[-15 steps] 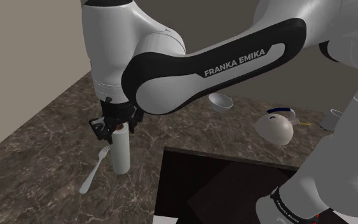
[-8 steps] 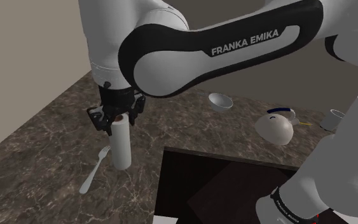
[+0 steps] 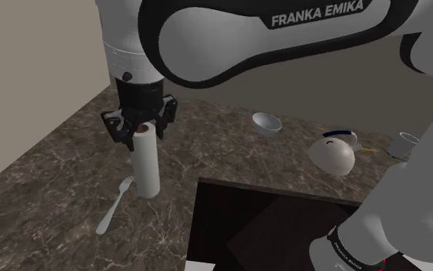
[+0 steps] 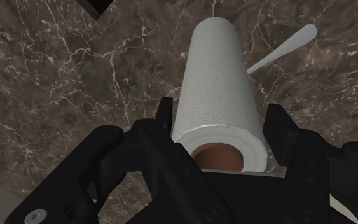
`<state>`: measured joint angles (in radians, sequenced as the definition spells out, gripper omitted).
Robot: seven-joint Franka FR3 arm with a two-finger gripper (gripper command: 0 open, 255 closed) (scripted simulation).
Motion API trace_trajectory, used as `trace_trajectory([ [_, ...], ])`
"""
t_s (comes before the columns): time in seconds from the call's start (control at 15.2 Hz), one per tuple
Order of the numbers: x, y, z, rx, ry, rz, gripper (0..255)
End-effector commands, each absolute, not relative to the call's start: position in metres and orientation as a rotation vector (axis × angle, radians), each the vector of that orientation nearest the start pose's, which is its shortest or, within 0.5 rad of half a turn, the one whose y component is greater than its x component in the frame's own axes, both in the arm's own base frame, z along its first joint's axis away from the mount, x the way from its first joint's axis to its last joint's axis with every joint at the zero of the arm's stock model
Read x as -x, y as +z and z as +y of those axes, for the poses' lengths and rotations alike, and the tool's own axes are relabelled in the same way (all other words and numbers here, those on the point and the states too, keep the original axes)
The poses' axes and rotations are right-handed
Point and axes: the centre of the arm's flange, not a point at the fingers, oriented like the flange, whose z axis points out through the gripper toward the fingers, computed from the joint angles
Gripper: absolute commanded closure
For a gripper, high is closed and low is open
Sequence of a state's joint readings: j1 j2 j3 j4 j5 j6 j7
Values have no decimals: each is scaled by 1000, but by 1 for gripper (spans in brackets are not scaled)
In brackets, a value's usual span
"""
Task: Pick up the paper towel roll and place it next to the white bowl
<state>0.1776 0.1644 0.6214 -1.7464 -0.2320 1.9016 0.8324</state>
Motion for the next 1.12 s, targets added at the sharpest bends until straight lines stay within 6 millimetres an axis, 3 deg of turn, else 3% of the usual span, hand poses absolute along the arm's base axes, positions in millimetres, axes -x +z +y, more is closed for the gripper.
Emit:
trace_trajectory([
  [0.0,-448,502,410,3205,-172,-51,255],
  [1.06,-448,587,410,3205,-172,-51,255],
])
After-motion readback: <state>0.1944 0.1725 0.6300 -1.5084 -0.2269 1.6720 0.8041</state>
